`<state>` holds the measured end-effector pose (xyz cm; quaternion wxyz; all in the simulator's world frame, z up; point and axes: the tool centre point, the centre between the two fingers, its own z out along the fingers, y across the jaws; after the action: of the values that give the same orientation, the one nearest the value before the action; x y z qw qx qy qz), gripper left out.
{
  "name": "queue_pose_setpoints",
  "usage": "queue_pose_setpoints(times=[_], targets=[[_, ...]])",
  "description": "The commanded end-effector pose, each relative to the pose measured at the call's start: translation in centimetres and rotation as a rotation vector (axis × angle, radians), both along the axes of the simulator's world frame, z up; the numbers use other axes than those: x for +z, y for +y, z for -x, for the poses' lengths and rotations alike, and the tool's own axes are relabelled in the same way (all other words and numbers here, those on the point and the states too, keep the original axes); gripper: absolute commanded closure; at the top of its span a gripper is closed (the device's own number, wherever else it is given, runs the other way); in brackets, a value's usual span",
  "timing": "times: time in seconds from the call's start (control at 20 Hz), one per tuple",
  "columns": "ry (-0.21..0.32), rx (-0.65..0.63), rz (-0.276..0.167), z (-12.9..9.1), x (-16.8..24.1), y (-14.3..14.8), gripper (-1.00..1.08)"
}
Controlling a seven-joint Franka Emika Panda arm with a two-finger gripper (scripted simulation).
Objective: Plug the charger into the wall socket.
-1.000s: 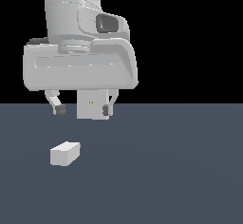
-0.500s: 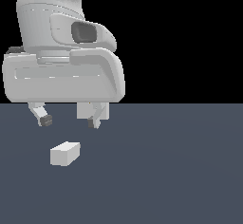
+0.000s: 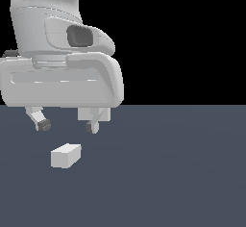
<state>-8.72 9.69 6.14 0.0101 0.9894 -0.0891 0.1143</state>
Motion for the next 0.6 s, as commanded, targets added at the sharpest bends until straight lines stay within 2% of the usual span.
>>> queue_pose_setpoints(times=[0.0, 0.55], targets=[[0.000, 0.000, 0.000, 0.0, -0.3, 0.0, -0.92], [-0.001, -0.001, 0.000, 0.1, -4.4, 0.0, -0.92]])
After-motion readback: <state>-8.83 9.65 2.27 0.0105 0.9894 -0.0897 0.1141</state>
